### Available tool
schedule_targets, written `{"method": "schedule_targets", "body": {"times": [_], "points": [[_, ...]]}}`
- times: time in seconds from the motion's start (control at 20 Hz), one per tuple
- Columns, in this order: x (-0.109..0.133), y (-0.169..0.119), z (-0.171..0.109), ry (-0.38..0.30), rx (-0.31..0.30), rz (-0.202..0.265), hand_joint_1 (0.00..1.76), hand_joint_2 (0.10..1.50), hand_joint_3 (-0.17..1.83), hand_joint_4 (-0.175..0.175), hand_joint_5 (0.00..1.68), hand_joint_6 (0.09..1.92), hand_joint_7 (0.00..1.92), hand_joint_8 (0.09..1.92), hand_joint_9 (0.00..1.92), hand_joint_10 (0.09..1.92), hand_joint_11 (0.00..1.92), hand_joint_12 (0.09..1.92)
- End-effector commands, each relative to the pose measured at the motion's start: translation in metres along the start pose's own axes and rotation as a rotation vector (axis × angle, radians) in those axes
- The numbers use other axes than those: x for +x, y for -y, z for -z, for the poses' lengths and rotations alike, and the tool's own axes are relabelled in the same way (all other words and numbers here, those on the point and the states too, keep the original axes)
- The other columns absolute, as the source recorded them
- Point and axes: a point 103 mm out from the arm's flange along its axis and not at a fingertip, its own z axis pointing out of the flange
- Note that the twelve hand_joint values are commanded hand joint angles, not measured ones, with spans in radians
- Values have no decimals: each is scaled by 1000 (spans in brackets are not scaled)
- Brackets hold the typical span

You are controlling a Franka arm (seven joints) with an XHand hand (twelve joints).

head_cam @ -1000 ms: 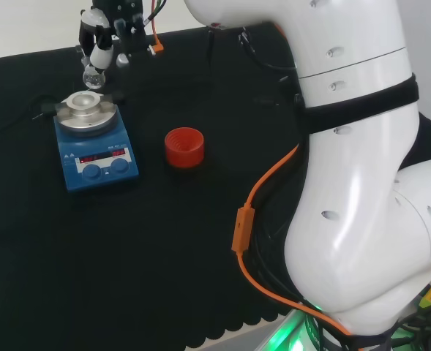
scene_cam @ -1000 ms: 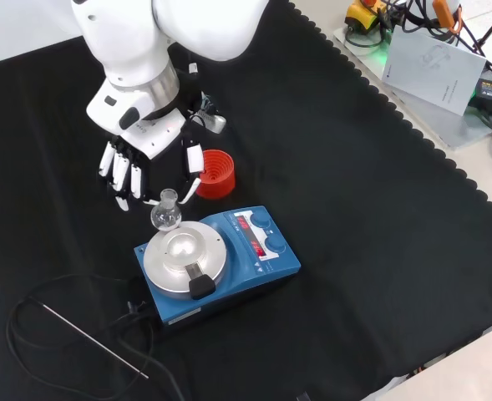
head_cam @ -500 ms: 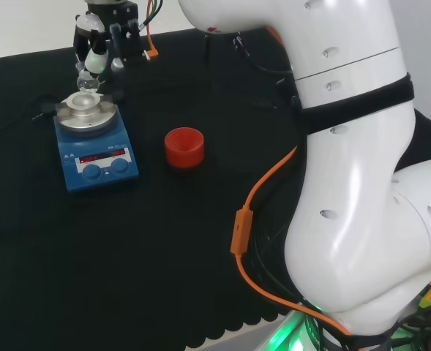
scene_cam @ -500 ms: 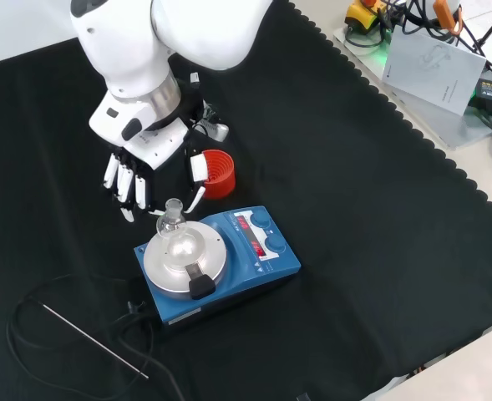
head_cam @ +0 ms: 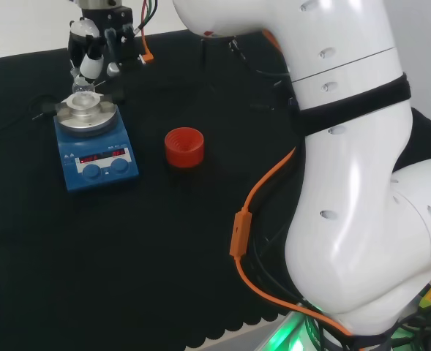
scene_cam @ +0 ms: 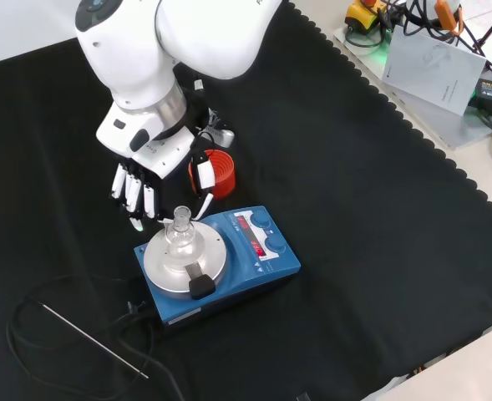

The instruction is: Place the round-bottom flask on the heater.

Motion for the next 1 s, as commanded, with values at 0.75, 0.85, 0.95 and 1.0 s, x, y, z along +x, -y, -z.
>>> {"method": "schedule_targets", "body": {"times": [0.75, 0.85, 0.95, 1.0], "points": [[0, -2, -20, 20, 37, -1, 1139, 537, 965, 86, 1197, 954, 653, 565, 852, 455, 564, 1188], [-1, -3, -22, 21, 40, -2, 1139, 537, 965, 86, 1197, 954, 652, 565, 852, 455, 564, 1189], [-2, -4, -23, 21, 42, -3, 1139, 537, 965, 87, 1197, 954, 652, 565, 852, 455, 564, 1189], [-2, -4, -22, 21, 42, -4, 1139, 537, 965, 87, 1197, 954, 652, 566, 852, 455, 564, 1189]]}}
